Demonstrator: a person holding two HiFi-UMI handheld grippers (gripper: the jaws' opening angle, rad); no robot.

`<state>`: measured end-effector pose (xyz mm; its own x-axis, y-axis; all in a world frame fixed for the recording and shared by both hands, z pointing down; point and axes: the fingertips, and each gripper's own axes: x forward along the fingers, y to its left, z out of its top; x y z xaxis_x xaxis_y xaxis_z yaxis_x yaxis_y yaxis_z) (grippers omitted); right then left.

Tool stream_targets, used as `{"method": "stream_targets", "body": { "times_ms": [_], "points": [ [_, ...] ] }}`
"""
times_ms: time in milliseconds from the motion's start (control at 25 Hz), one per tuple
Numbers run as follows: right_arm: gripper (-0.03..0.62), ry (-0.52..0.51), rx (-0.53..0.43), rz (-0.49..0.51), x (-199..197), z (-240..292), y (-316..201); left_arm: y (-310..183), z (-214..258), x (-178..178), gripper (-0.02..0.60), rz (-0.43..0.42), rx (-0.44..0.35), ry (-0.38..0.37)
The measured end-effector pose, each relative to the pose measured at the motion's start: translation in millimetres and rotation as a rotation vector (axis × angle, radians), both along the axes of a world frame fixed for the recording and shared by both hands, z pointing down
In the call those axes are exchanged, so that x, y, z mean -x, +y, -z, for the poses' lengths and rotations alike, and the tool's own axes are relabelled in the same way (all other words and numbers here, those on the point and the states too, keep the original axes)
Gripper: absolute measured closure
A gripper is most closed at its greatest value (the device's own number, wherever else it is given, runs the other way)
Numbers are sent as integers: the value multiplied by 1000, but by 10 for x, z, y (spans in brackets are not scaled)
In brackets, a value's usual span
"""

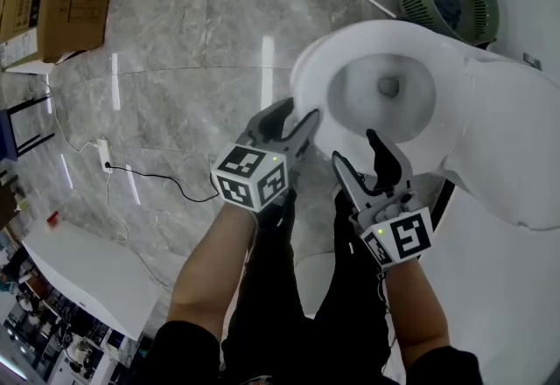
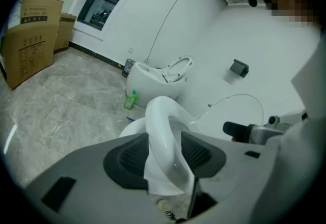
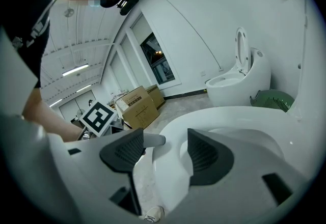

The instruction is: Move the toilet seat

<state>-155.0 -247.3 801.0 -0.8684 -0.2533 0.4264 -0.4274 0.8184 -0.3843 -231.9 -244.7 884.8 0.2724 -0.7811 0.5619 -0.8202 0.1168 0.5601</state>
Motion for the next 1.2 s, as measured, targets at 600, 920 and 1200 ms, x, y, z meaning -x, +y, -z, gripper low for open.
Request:
{"method": "stream_targets", "body": {
  "times_ms": [600, 920, 1200],
  "points": [
    [324, 103, -140, 22, -312, 786, 125, -218, 1491, -632, 397, -199, -177, -39],
    [347, 218, -224, -69, -613, 1022, 11, -375, 2030, -1107, 402, -335, -248, -74],
    [362, 270, -264, -187, -971, 1338, -222, -531, 2452, -1493, 405, -457, -282, -112]
  ]
}}
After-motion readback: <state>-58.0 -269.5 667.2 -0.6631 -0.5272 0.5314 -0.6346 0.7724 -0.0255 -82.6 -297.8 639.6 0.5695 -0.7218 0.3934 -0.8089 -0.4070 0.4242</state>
